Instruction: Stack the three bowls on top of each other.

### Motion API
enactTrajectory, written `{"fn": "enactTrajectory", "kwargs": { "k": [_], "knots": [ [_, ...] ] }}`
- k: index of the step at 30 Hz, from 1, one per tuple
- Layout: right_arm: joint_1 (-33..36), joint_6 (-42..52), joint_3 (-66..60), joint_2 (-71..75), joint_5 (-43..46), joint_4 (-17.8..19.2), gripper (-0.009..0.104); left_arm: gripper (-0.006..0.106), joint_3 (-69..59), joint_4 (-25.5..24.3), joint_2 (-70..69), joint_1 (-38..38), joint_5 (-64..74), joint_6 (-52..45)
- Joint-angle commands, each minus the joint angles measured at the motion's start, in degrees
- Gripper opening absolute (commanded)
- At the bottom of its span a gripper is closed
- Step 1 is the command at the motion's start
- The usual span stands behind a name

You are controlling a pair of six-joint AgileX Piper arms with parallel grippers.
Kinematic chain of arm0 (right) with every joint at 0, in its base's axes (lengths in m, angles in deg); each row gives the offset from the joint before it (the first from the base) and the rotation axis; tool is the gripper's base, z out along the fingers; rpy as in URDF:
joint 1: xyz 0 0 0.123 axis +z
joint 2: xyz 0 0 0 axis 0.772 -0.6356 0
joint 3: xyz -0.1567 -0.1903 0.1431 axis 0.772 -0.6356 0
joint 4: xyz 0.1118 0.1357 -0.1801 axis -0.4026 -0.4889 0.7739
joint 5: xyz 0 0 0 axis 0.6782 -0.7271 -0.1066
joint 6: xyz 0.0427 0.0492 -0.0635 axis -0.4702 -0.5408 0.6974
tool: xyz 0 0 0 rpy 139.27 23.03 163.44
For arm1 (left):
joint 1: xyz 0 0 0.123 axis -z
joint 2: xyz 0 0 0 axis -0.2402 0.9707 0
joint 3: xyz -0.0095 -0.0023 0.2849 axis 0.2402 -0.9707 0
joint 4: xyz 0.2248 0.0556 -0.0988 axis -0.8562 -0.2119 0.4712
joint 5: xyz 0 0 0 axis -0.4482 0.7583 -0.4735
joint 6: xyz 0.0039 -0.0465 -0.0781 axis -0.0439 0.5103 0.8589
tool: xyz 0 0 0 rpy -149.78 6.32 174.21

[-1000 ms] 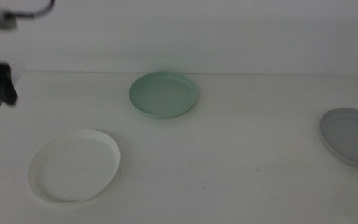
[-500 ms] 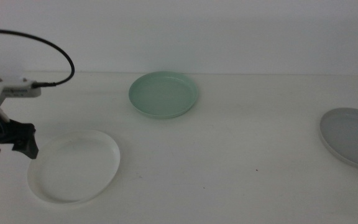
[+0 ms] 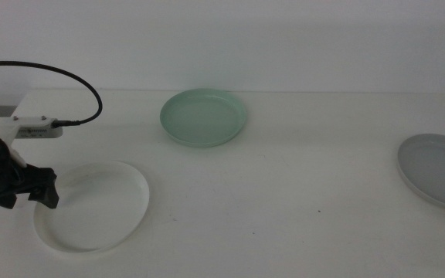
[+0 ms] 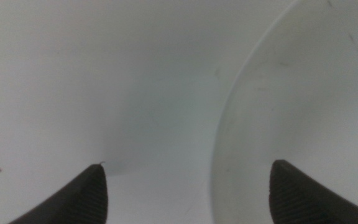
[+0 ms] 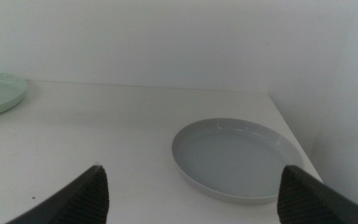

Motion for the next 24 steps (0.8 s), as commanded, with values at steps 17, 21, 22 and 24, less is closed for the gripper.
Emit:
{"fn": "enactTrajectory", "kwargs": {
  "k": [17, 21, 22, 24],
  "knots": [
    [0.2, 0.1, -0.2, 0.2, 0.5, 0.4, 0.093, 0.023, -0.1, 2.7, 2.0, 0.4, 0.3, 0.1],
    [0.2, 0.1, -0.2, 0.2, 0.5, 0.4, 0.093, -0.002, 0.0, 3.1, 1.6, 0.4, 1.3, 0.1],
    [0.2, 0.1, -0.2, 0.2, 0.5, 0.4, 0.093, -0.002, 0.3, 3.3, 1.1, 0.4, 1.9, 0.5],
    [0.2, 0.1, -0.2, 0.2, 0.5, 0.4, 0.093, -0.002, 1.0, 3.7, -0.3, 0.4, 3.3, 1.8]
  ]
}}
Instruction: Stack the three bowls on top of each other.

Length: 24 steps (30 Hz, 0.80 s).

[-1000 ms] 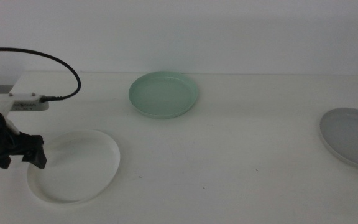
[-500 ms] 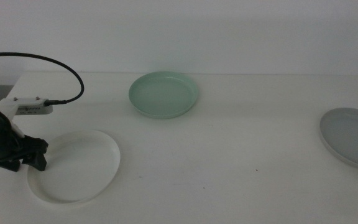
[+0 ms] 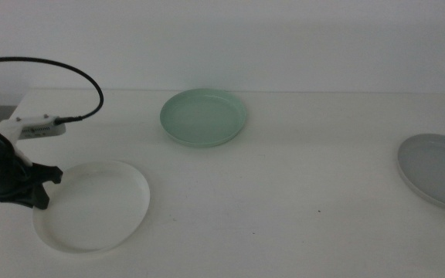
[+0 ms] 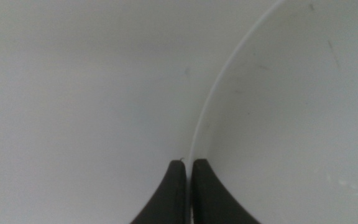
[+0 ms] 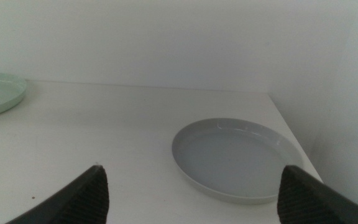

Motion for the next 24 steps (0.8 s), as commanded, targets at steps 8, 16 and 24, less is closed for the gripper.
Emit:
{"fn": "enactTrajectory", "kwargs": {
  "k": [8, 16, 24],
  "knots": [
    [0.2, 0.1, -0.2, 0.2, 0.5, 0.4, 0.093, -0.002, 5.7, -1.3, -10.3, 5.1, 9.1, 12.0],
    [0.2, 0.1, -0.2, 0.2, 0.5, 0.4, 0.093, -0.002, 16.6, -2.5, -7.0, 17.9, 13.6, 20.9],
    [0.2, 0.1, -0.2, 0.2, 0.5, 0.4, 0.093, -0.002, 27.2, -2.7, 2.9, 27.9, 15.0, 24.3]
  ]
}}
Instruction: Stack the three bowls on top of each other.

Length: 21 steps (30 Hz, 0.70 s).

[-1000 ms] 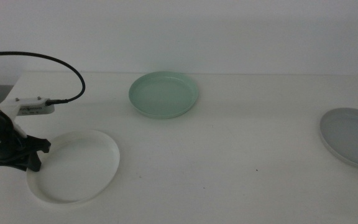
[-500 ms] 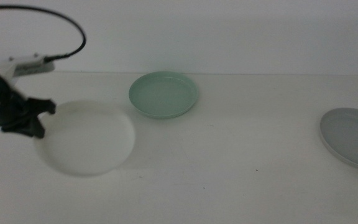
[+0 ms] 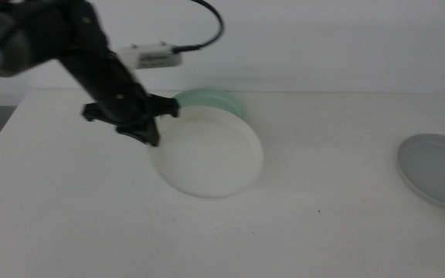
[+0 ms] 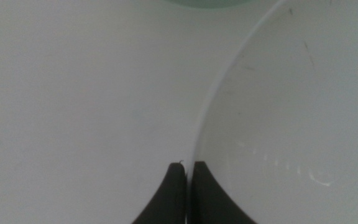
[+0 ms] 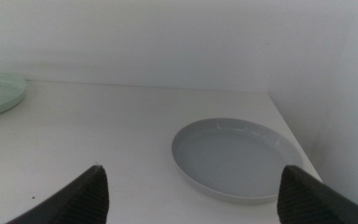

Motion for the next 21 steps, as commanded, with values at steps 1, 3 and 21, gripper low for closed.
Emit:
{"fn": "enactTrajectory", "kwargs": {
  "k": [1, 3, 21],
  "knots": [
    [0.2, 0.1, -0.2, 0.2, 0.5, 0.4, 0.093, -0.002, 2.9, -0.2, 2.1, 2.3, 0.5, 1.5],
    [0.2, 0.1, -0.2, 0.2, 0.5, 0.4, 0.093, -0.002, 4.7, 0.3, 4.2, 3.7, 0.5, 1.5],
    [0.2, 0.1, -0.2, 0.2, 0.5, 0.4, 0.093, -0.002, 9.1, 2.7, 13.0, 9.2, -4.7, 1.5]
  ]
}}
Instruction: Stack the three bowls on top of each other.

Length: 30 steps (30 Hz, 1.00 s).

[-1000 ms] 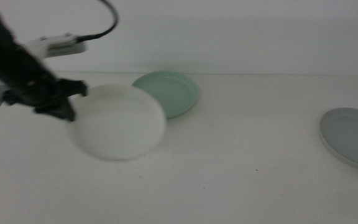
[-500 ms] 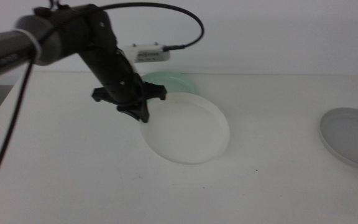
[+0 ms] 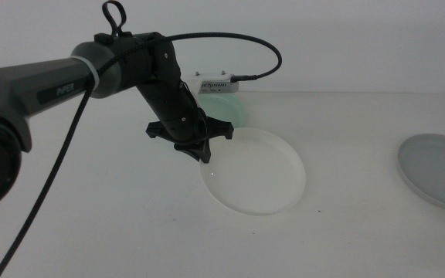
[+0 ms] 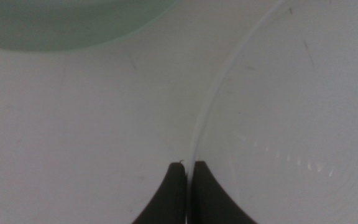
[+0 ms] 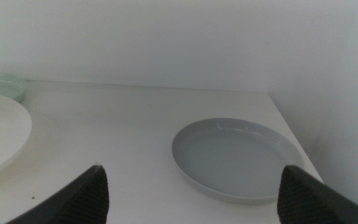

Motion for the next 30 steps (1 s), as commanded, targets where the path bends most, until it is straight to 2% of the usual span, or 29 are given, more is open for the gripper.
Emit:
{"fn": "enactTrajectory", "kwargs": {
  "k": [1, 14, 21, 30],
  "knots": [
    [0.2, 0.1, -0.2, 0.2, 0.5, 0.4, 0.093, -0.002, 0.5, 0.9, 0.2, 0.5, -1.4, 0.5],
    [0.2, 0.1, -0.2, 0.2, 0.5, 0.4, 0.093, -0.002, 0.5, 0.7, 3.2, 0.6, -1.3, 0.5],
    [0.2, 0.1, -0.2, 0.2, 0.5, 0.4, 0.093, -0.002, 0.5, -1.0, 3.4, 0.6, -1.1, 1.5],
    [0.2, 0.1, -0.2, 0.2, 0.5, 0.4, 0.093, 0.009, 0.5, -2.8, 3.4, 0.0, -0.2, 1.5]
  ]
}}
